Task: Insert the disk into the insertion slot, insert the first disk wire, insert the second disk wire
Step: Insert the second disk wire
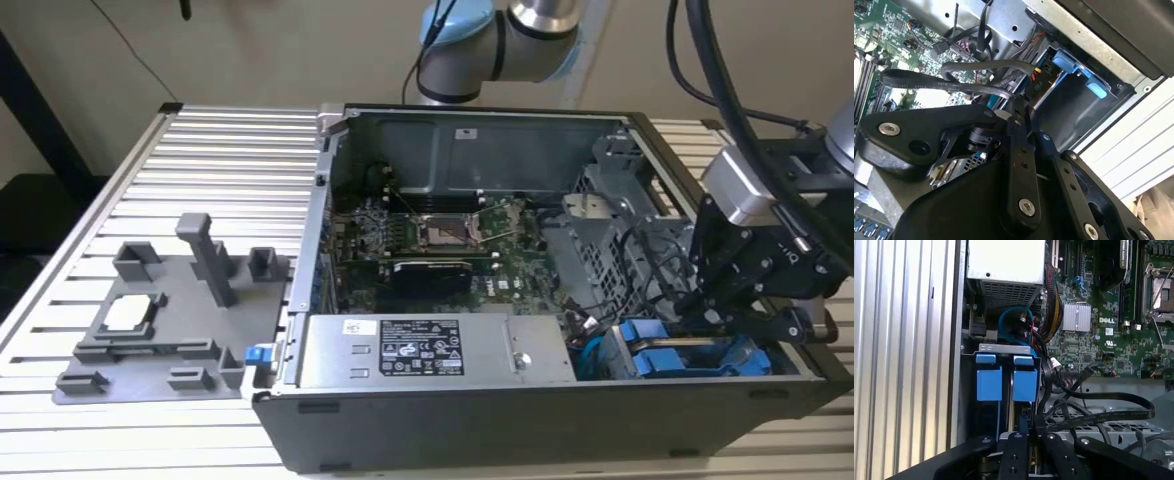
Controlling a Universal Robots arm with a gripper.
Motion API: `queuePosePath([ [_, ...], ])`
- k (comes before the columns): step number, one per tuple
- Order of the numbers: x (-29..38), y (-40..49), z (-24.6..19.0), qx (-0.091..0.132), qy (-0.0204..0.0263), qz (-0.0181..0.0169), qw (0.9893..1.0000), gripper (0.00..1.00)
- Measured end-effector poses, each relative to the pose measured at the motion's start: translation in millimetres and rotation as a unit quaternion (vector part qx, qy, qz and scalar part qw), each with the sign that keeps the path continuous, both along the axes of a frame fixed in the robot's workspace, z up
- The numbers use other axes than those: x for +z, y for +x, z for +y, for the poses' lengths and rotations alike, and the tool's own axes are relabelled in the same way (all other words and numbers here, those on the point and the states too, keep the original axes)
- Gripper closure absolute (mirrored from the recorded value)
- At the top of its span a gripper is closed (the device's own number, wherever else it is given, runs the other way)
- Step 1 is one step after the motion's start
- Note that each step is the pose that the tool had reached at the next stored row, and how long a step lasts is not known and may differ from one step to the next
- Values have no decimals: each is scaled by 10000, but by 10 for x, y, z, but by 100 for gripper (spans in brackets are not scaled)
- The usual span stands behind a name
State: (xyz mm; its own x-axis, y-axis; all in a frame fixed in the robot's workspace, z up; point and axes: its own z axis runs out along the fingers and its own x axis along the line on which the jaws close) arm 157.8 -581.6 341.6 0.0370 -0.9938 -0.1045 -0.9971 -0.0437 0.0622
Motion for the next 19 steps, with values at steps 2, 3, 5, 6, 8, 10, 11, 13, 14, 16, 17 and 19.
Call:
queuePosePath([
  [2,-7,2,0,-3,-2,0,10000,84],
  [3,-12,4,0,-5,-2,0,10000,84],
  [5,-19,5,0,-9,-1,0,10000,84],
  [6,-22,6,0,-11,0,0,10000,84],
  [8,-23,6,0,-24,0,0,10000,84],
  [10,-23,6,1,-57,0,0,10000,84],
  [11,-34,7,1,-80,13,0,10000,84],
  [13,-29,7,0,-139,5,1,9999,84],
  [14,-24,6,0,-164,0,0,9999,84],
  [16,-24,6,1,-198,0,0,9998,84],
  [17,-26,6,0,-213,2,0,9998,84],
  [19,-29,6,0,-245,1,0,9997,84],
])
